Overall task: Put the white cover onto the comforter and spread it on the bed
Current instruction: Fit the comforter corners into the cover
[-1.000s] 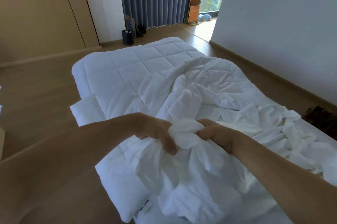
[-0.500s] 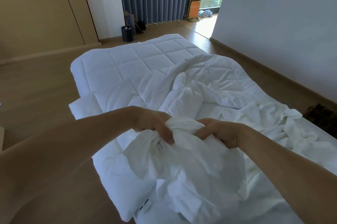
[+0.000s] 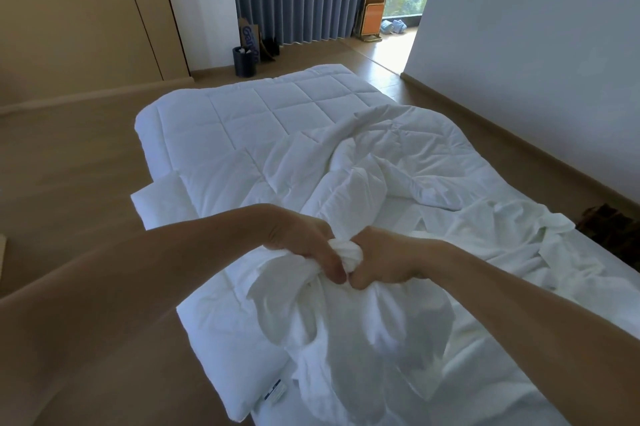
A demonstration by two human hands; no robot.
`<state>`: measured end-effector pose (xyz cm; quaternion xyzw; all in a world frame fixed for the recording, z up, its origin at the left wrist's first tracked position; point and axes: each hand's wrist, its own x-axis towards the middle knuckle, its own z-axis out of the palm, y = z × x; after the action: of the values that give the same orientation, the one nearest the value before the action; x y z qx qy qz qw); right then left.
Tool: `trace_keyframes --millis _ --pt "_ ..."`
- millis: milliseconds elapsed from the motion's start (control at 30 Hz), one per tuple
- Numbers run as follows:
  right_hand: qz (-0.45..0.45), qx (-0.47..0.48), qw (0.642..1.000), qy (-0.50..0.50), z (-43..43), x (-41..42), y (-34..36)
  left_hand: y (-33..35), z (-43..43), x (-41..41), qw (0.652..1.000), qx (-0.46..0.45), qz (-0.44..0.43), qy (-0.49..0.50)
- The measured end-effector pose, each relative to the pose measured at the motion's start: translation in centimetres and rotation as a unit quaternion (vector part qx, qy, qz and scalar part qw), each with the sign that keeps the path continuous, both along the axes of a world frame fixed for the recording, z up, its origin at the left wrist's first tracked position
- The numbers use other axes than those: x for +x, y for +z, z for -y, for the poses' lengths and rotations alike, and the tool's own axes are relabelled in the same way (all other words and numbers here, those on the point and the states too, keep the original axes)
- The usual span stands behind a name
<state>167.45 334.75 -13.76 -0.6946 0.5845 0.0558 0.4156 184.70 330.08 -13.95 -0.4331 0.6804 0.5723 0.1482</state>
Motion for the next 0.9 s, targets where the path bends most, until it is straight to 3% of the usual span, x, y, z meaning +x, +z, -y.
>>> trace_keyframes --millis 200,400,567,733,900 --pt "0.045 0.058 0.997 -0.034 0.5 0.1 -1.0 0.3 -0.3 -0.3 0.985 -0.137 0.078 -0.066" --pt "0.159 0.141 0.974 -0.077 0.4 -0.1 -1.4 0.1 -0.6 -0.1 0.966 -0.23 0.068 -0.093" --pt "0.245 0.205 0.939 -0.128 0.2 -0.6 -1.5 0.2 0.0 0.1 0.959 -0.249 0.058 -0.121" --pt "0.256 0.19 0.941 -0.113 0.3 -1.1 -0.7 -0.4 -0.1 1.3 0.996 -0.074 -0.047 -0.029" --pt "0.218 0.072 0.967 -0.113 0.7 -0.3 0.3 -2.1 -0.4 2.4 0.979 0.134 -0.147 0.047"
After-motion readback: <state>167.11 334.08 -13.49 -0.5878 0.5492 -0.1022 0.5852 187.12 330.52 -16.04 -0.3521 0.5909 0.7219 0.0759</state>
